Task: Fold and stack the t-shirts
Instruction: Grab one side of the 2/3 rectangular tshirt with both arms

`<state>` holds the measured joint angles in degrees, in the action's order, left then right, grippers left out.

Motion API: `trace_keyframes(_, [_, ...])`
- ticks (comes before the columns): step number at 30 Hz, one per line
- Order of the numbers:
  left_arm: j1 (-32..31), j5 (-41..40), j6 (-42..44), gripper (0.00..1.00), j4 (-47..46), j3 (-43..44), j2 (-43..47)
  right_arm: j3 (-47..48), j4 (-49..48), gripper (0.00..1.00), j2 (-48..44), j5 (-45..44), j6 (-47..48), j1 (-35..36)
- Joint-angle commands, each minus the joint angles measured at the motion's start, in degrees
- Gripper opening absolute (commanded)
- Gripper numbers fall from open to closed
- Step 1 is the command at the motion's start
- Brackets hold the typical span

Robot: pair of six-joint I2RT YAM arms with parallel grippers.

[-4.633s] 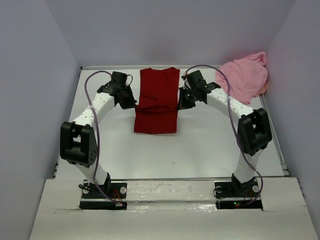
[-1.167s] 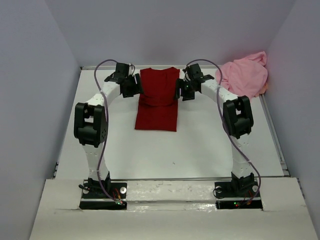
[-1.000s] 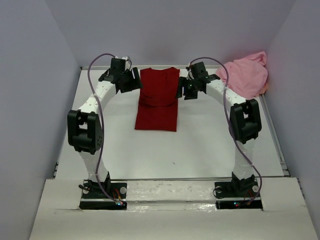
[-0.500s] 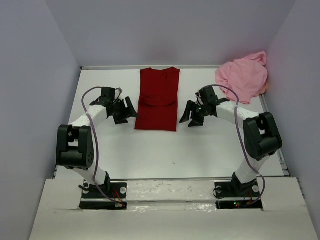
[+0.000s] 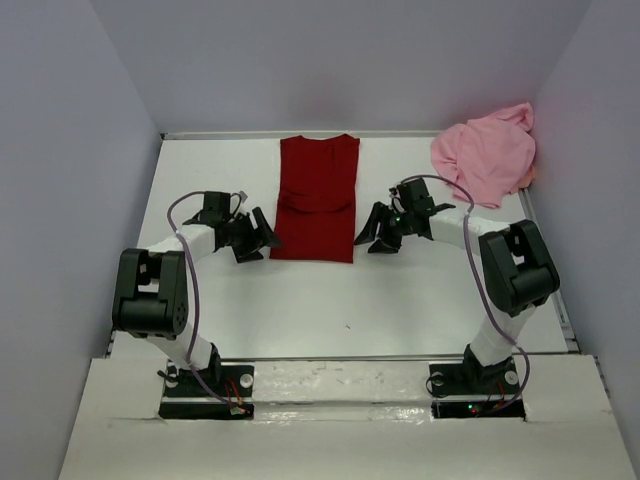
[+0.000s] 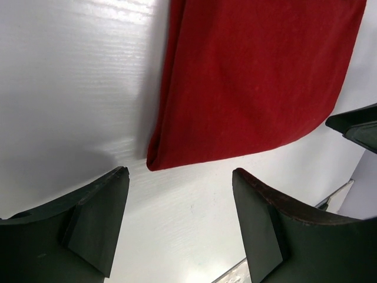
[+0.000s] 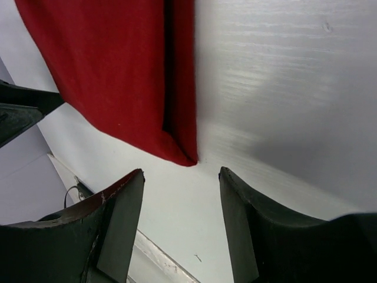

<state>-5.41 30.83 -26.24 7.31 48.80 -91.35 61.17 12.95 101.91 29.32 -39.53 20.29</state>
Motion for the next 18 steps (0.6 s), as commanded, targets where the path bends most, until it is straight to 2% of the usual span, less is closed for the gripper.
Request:
trace_keyframes(1, [0.05, 2.66, -0.74, 0.79, -2.65, -2.03, -0.67, -2.27, -4.77, 0.6, 1.01, 1.26, -1.86, 0.18])
trace_keyframes(18, [0.05, 2.04, 0.66, 0.79, -2.48, -3.36, -0.93, -5.18, -9.26, 0.57, 3.91, 0.21, -5.03, 4.58])
